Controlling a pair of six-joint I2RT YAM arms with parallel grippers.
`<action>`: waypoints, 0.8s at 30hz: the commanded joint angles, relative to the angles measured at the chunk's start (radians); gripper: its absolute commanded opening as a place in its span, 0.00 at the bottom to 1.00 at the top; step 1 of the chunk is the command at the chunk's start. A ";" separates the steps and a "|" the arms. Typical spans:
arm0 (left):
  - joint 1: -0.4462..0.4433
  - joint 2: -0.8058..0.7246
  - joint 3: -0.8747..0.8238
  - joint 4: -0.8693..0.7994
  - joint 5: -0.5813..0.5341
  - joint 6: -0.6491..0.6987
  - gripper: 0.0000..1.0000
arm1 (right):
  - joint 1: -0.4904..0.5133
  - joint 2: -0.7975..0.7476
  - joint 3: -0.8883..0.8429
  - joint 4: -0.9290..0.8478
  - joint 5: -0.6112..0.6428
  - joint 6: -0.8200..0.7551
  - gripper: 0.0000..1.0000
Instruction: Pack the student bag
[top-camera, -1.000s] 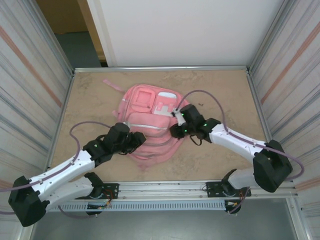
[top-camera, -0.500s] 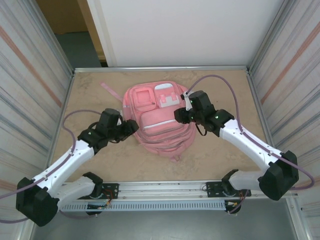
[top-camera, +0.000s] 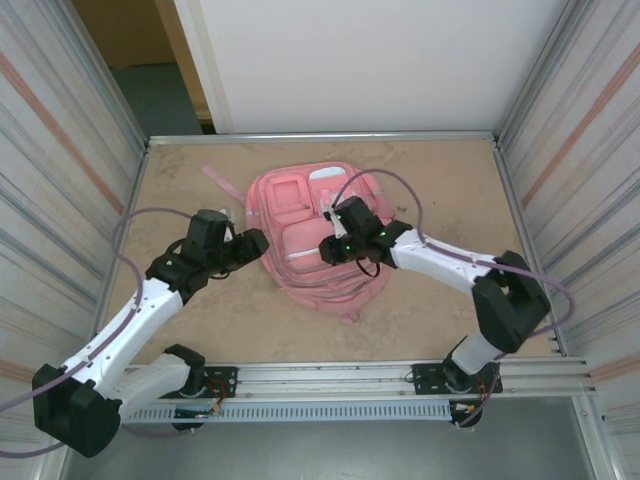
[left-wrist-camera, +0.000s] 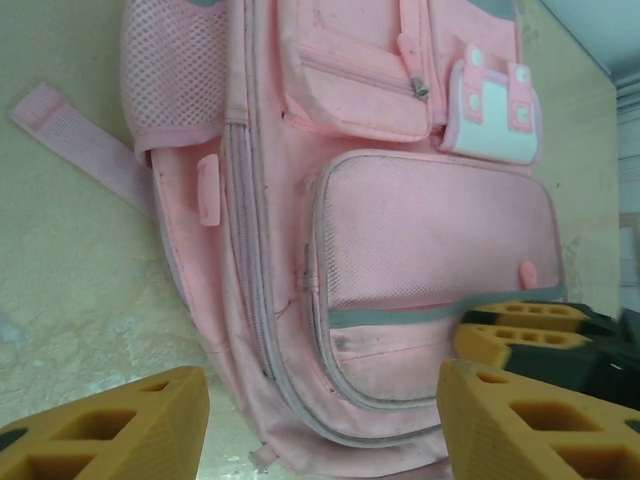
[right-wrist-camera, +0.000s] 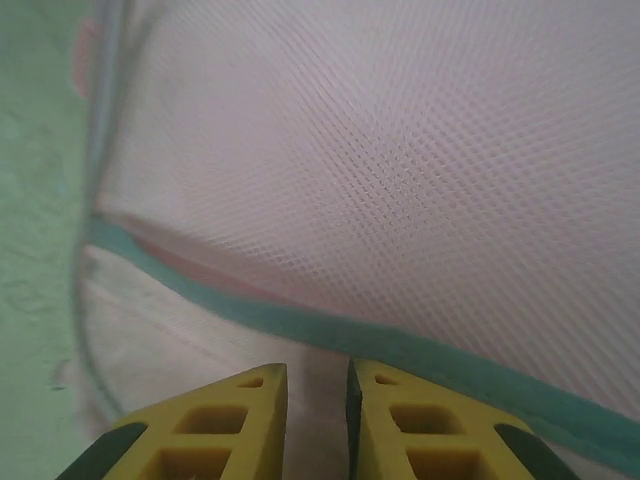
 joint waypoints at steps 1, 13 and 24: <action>0.007 -0.024 -0.039 -0.013 -0.025 0.030 0.64 | -0.018 0.091 0.084 0.004 0.037 -0.015 0.25; 0.011 -0.225 -0.177 0.000 -0.149 0.153 0.75 | 0.103 0.155 0.090 -0.178 0.037 0.023 0.25; 0.025 -0.272 -0.125 0.071 -0.230 0.449 0.96 | 0.326 -0.009 -0.012 -0.118 0.084 0.226 0.25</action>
